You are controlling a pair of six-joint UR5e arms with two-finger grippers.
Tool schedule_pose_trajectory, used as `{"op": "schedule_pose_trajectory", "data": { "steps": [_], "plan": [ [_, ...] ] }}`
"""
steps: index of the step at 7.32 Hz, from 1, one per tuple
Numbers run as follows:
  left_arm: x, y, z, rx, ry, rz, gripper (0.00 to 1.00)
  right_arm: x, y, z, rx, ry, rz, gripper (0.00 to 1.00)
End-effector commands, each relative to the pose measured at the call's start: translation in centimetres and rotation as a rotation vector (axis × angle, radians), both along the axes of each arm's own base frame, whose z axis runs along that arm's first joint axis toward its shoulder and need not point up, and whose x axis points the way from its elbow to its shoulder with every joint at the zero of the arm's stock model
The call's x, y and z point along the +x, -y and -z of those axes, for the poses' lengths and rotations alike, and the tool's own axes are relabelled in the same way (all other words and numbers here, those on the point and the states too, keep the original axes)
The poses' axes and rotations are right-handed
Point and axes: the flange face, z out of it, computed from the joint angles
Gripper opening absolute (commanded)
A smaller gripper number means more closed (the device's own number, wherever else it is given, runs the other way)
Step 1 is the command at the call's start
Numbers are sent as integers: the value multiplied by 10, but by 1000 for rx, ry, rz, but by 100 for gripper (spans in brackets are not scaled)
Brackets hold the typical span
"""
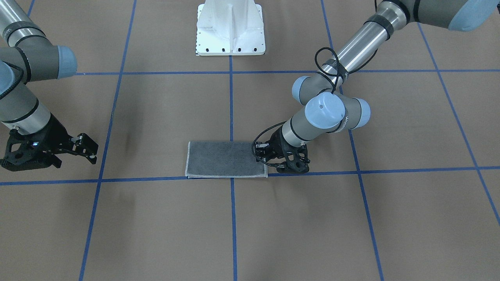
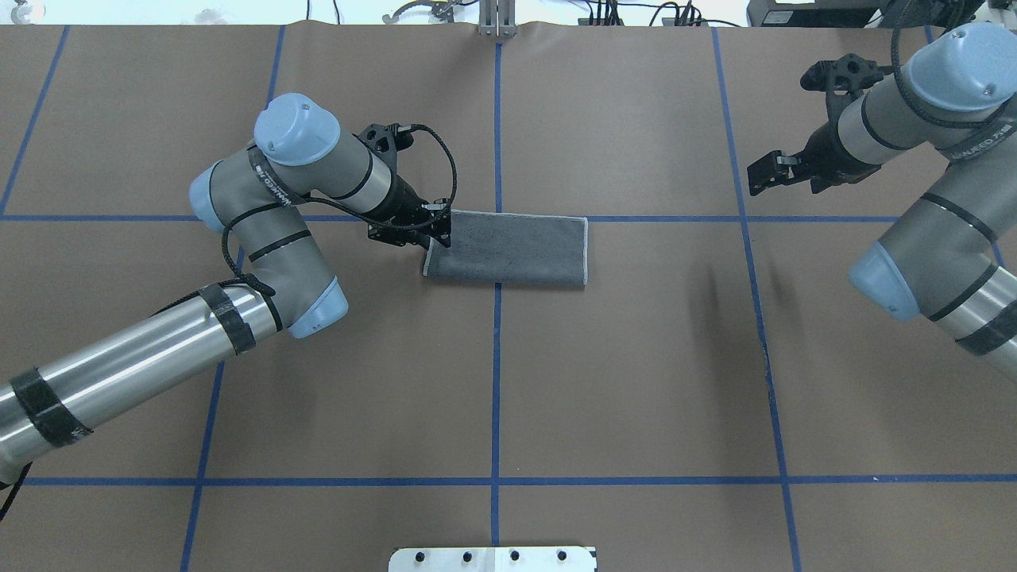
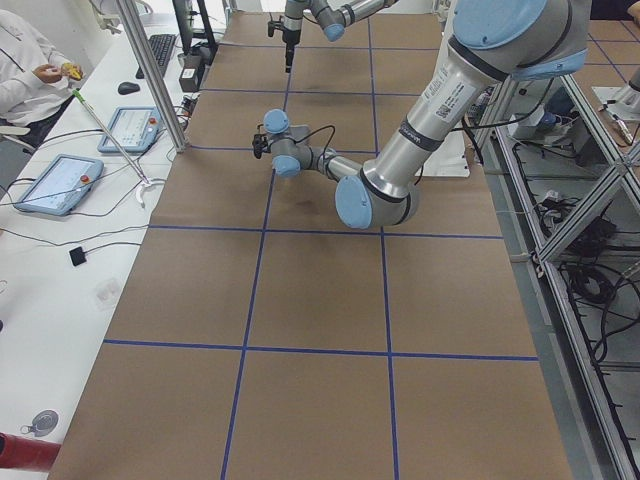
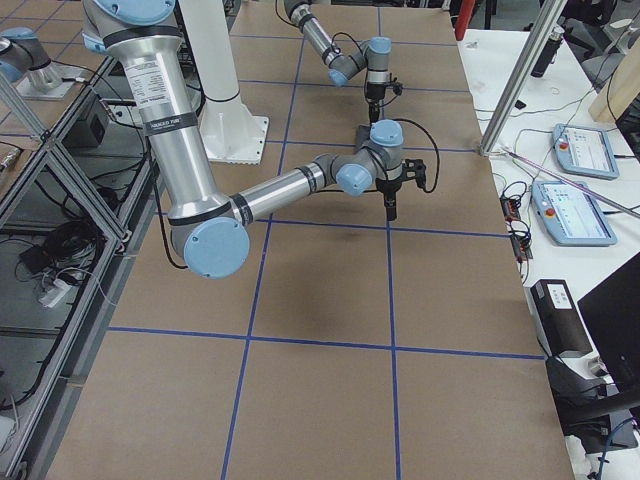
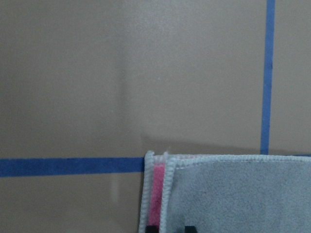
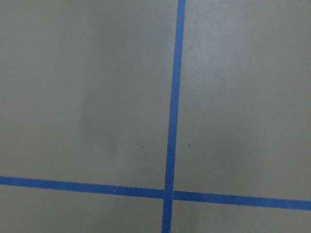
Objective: Fold towel twice with both arms
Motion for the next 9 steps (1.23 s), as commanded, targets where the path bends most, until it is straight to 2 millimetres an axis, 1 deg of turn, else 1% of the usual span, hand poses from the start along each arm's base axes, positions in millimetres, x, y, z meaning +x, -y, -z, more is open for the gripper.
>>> {"op": "schedule_pose_trajectory", "data": {
  "steps": [1,3,6,7,9],
  "plan": [
    [-2,0,0,2,-2,0,54,0,0,1,2,0,-1,98],
    [-2,0,-3,0,3,0,55,0,1,1,2,0,-1,98],
    [0,0,-7,-7,11,-2,53,0,0,0,0,-1,-1,98],
    [0,0,-6,-7,10,-1,49,0,0,1,1,1,0,98],
    [0,0,-5,-11,11,0,32,0,0,1,2,0,-1,98]
  ]
}}
